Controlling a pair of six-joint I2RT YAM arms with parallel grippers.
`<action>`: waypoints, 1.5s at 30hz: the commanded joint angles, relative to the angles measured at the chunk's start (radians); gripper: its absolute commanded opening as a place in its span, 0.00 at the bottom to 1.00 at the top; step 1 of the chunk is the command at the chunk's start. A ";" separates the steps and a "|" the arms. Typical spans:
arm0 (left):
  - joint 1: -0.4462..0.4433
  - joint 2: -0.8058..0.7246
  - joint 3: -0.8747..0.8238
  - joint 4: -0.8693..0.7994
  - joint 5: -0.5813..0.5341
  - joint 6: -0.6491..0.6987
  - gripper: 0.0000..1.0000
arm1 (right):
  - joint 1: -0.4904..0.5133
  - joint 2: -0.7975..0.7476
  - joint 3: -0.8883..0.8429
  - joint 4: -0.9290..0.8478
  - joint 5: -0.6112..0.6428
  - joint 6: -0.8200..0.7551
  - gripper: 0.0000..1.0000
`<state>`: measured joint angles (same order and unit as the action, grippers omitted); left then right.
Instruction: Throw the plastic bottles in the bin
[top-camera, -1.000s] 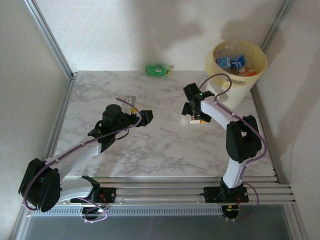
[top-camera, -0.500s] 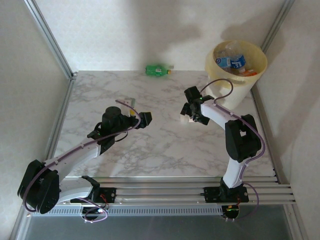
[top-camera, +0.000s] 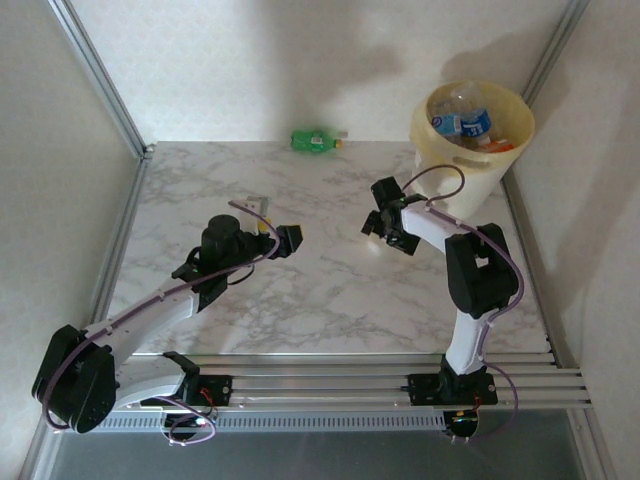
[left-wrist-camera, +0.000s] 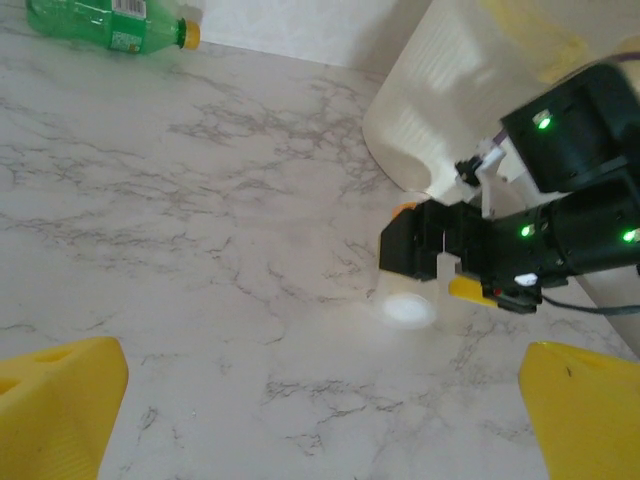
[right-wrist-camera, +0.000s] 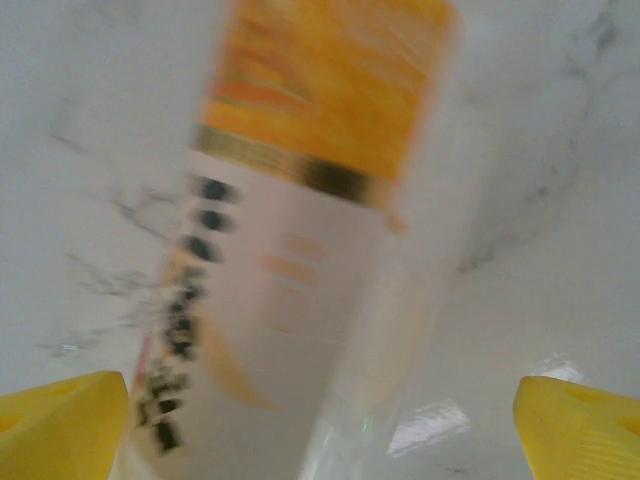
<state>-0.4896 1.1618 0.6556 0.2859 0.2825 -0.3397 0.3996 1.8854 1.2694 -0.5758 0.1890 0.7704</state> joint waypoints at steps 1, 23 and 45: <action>-0.008 -0.022 -0.012 -0.002 -0.017 0.007 1.00 | -0.007 0.020 -0.023 -0.046 0.018 -0.020 0.97; -0.012 -0.056 -0.022 -0.005 -0.008 -0.004 1.00 | 0.025 0.000 -0.048 -0.021 0.090 -0.151 0.44; -0.035 -0.262 -0.073 0.052 0.004 0.002 1.00 | 0.154 -0.932 -0.239 0.364 0.258 -0.514 0.37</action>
<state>-0.5159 0.9249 0.5873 0.3065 0.2909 -0.3401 0.5526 1.0191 1.0481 -0.3065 0.3759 0.3656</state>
